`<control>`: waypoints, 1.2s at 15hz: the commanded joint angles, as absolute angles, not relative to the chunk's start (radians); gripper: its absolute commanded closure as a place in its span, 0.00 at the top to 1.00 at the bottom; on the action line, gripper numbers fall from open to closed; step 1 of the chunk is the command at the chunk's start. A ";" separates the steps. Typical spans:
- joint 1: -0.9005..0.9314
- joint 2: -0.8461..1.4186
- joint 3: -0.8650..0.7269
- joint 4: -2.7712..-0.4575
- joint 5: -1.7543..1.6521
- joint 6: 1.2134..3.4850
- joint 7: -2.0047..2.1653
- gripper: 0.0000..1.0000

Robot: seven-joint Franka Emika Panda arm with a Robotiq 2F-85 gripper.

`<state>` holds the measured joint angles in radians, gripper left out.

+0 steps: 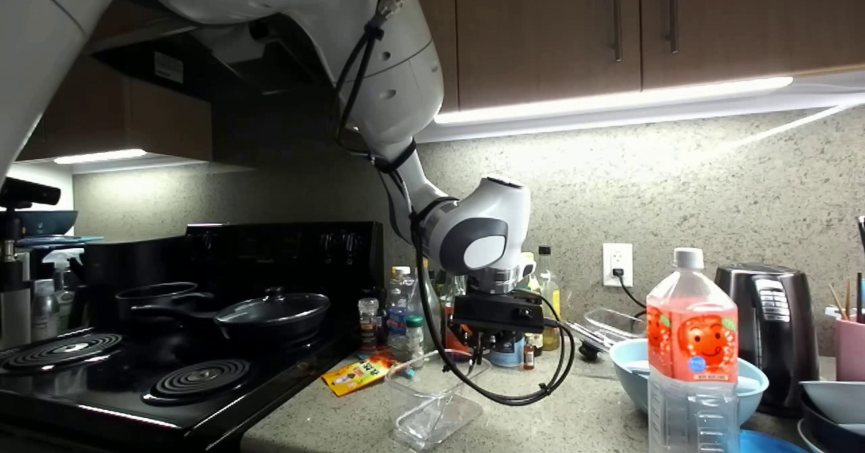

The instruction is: Put the spoon in the transparent bowl, then remove the spoon out of the bowl, then put the spoon back in the bowl

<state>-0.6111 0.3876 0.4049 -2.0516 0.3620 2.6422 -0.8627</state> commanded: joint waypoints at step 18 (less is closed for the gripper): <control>-0.538 0.377 0.330 -2.047 0.415 2.632 -0.897 0.29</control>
<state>-0.6111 0.3876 0.4043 -2.0515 0.3621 2.6420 -0.8626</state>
